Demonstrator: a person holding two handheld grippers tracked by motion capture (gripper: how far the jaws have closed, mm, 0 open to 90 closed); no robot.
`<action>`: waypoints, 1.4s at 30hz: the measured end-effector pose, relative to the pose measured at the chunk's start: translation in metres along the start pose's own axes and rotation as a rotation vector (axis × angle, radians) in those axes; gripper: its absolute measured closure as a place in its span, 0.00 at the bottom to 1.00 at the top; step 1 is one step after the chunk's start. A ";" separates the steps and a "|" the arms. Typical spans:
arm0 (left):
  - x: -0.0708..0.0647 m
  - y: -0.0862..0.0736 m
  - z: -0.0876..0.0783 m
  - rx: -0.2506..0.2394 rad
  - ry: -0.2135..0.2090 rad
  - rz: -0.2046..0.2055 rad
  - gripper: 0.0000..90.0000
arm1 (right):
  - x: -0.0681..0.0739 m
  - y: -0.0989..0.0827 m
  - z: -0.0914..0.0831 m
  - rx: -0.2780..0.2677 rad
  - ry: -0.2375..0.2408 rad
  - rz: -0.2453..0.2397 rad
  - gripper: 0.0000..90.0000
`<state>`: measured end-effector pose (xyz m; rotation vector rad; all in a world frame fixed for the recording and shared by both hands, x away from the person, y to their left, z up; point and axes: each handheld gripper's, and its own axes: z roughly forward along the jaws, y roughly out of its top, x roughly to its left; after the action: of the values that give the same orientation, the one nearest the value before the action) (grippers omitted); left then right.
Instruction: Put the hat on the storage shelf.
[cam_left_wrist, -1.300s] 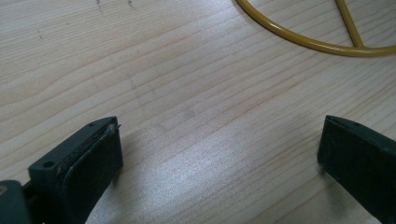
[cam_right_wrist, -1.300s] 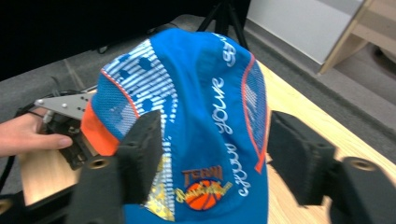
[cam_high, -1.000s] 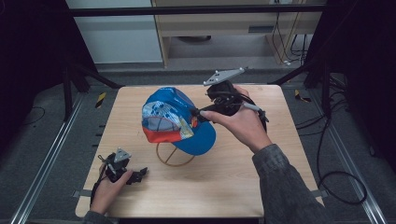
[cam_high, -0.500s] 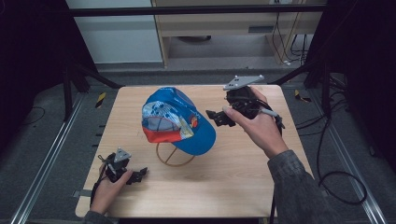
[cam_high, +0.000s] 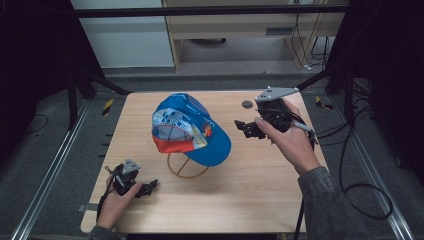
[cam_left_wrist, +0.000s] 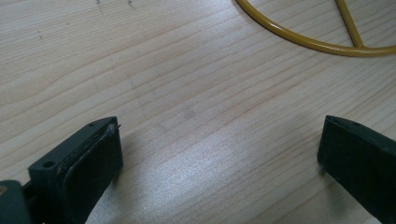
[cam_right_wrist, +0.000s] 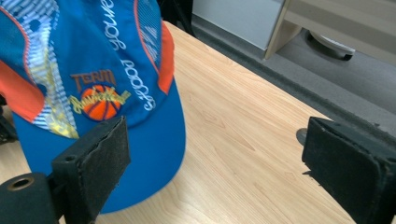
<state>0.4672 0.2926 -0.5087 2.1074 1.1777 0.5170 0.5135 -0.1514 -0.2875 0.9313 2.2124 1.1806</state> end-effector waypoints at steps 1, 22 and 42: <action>0.000 0.000 0.000 0.000 0.000 0.000 0.00 | 0.000 0.000 0.000 0.000 0.000 0.000 0.09; 0.000 0.000 0.000 0.000 0.002 -0.001 0.00 | -0.027 -0.070 0.001 0.029 -0.082 0.083 0.12; 0.000 0.000 0.000 0.001 0.002 -0.002 0.00 | -0.028 -0.115 0.002 0.042 -0.088 0.106 0.12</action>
<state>0.4669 0.2925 -0.5087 2.1065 1.1807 0.5177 0.4937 -0.2176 -0.3835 1.1085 2.1485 1.1206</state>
